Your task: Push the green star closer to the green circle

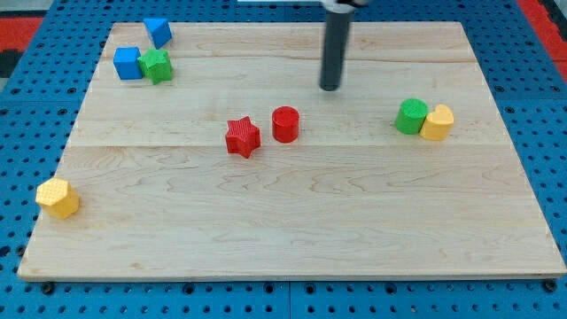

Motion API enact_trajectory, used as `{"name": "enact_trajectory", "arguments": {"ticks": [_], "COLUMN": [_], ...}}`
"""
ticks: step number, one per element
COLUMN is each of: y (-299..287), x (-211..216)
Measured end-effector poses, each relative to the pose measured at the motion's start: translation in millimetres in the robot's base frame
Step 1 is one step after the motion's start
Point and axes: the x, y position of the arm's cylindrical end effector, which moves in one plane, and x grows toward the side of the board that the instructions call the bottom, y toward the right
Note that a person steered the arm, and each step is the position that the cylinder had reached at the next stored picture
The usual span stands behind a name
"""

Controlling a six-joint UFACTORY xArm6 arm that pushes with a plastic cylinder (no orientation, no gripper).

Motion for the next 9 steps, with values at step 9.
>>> {"name": "enact_trajectory", "arguments": {"ticks": [9], "y": [-108.3], "x": [1.4]}}
